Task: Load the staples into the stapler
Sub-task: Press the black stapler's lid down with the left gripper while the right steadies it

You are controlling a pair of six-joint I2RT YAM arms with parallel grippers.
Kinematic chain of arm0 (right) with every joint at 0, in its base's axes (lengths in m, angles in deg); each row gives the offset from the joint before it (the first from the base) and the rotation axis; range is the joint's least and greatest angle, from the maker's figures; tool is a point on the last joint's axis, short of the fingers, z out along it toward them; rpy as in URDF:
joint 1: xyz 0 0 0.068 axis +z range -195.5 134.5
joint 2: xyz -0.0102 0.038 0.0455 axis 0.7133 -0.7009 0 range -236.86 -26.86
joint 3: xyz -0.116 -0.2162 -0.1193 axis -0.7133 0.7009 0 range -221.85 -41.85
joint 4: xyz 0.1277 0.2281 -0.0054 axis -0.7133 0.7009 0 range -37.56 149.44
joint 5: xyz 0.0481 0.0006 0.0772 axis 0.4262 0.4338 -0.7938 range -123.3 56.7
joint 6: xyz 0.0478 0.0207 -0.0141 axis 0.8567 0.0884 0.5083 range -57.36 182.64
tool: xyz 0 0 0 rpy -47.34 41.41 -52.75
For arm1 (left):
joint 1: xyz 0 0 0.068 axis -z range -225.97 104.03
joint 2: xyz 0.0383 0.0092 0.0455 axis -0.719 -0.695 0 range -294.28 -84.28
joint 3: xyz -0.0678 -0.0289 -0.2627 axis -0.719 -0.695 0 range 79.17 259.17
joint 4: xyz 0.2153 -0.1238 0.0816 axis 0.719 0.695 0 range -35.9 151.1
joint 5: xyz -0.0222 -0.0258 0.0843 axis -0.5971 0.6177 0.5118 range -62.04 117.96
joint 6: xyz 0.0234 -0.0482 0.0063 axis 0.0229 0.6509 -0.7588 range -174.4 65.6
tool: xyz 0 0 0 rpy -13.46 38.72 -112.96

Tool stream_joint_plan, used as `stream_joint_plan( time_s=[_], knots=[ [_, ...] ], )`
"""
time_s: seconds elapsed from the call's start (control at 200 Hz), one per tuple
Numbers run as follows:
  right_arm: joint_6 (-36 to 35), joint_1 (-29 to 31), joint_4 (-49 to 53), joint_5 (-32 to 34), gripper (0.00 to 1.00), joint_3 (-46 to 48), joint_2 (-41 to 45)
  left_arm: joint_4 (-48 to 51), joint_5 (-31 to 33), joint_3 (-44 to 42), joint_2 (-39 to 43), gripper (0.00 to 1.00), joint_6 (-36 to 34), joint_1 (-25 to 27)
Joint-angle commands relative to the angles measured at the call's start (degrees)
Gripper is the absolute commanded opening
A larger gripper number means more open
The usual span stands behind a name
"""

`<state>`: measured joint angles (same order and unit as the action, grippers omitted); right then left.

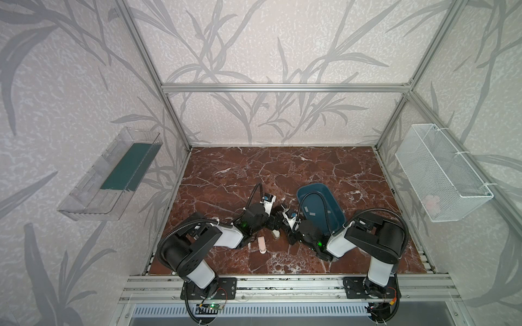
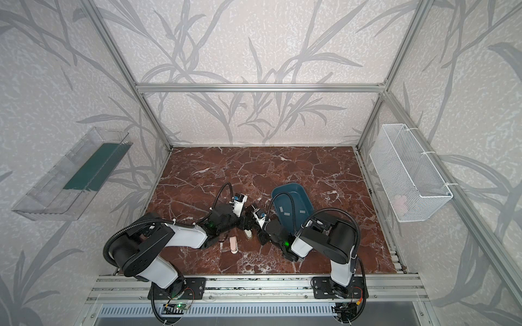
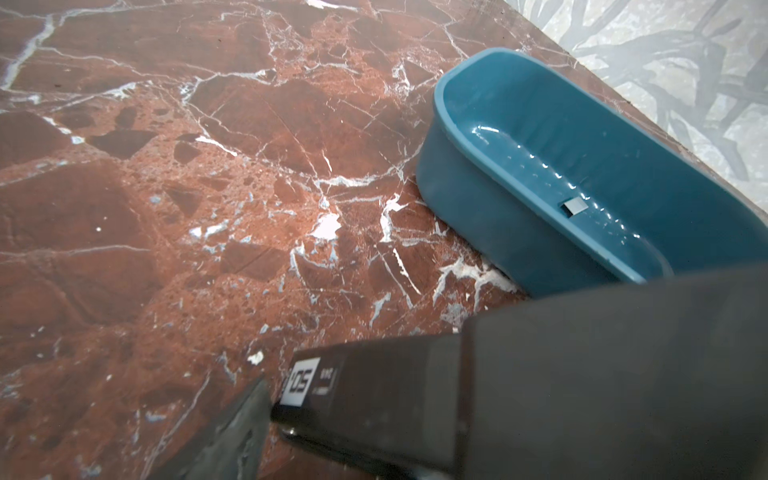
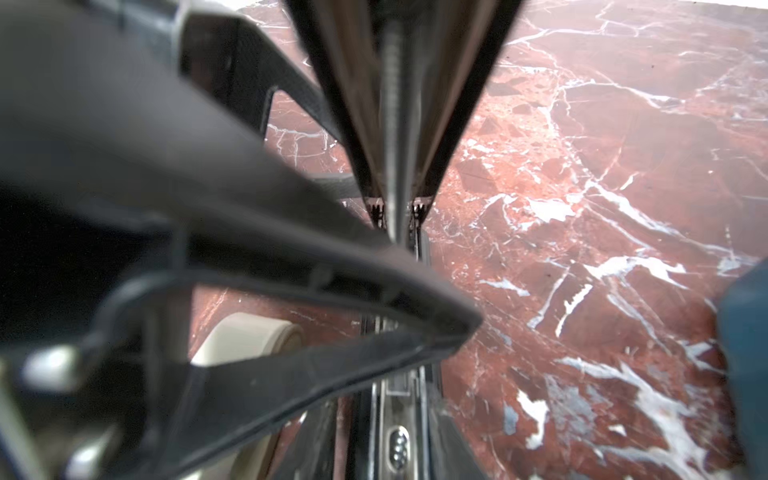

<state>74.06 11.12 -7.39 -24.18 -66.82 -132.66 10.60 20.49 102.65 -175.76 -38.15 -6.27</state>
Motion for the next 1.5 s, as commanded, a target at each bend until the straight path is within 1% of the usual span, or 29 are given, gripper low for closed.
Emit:
stream_joint_plan(
  time_s=[0.0, 0.055, 0.13, 0.185, 0.295, 0.435, 0.45, 0.725, 0.93, 1.075, 1.11, 1.145, 1.285, 1.43, 1.495],
  knots=[
    [0.9, -0.3, -1.4, -0.5, 0.35, 1.1, -0.8, 1.4, -1.8, -2.3, 0.8, 0.84, -1.7, 0.9],
    [0.9, -0.3, -2.1, -0.1, 0.39, 1.9, -0.3, 2.2, -0.1, -2.4, 1.2, 0.85, -2.1, 1.0],
    [0.7, -0.3, -2.5, -0.1, 0.41, 2.6, 0.5, 3.4, 1.2, -1.7, 1.0, 0.85, -2.4, 0.8],
    [0.6, -0.3, -2.2, -0.2, 0.42, 3.0, 1.3, 3.8, 1.5, -1.2, 0.4, 0.85, -2.3, 0.8],
    [0.7, -0.3, -1.9, -0.3, 0.49, 4.5, 3.6, 3.6, 1.6, -0.5, -0.3, 0.85, -2.2, 0.9],
    [0.9, -0.3, 0.6, -0.3, 0.56, 6.4, 7.7, 4.4, 1.8, 0.2, 0.1, 0.86, -2.3, 0.8],
    [0.9, -0.3, 1.1, -0.3, 0.57, 6.5, 9.4, 4.6, 1.8, 0.2, 0.2, 0.85, -2.4, 0.8],
    [1.4, -0.3, 6.8, -1.2, 0.6, 7.4, 17.6, 8.3, 1.3, 1.3, 2.1, 0.86, -4.4, 0.8],
    [2.5, -0.3, 11.3, -0.5, 0.6, 7.2, 22.2, 15.2, 1.4, 2.3, 6.4, 0.86, -6.9, 0.7],
    [3.4, -0.3, 16.7, -0.6, 0.52, 5.9, 26.3, 20.1, 1.8, 1.9, 11.0, 0.86, -8.3, 0.7],
    [3.6, -0.4, 16.8, -0.9, 0.51, 5.6, 27.1, 20.6, 2.2, 1.7, 11.9, 0.86, -8.4, 0.7],
    [3.8, -0.3, 19.2, -1.1, 0.51, 5.4, 27.7, 20.6, 2.4, 1.5, 12.6, 0.86, -8.3, 0.7],
    [4.5, -0.3, 24.0, -0.7, 0.48, 3.2, 28.7, 19.8, 3.0, 0.7, 14.8, 0.86, -6.3, 0.8],
    [5.1, -0.3, 28.6, 1.8, 0.39, 0.2, 27.3, 18.4, 7.1, 0.9, 17.1, 0.86, -2.5, 0.7],
    [5.5, -0.3, 29.9, 2.6, 0.36, -1.0, 26.0, 17.7, 7.8, 1.3, 17.3, 0.86, -1.7, 0.7]
  ],
)
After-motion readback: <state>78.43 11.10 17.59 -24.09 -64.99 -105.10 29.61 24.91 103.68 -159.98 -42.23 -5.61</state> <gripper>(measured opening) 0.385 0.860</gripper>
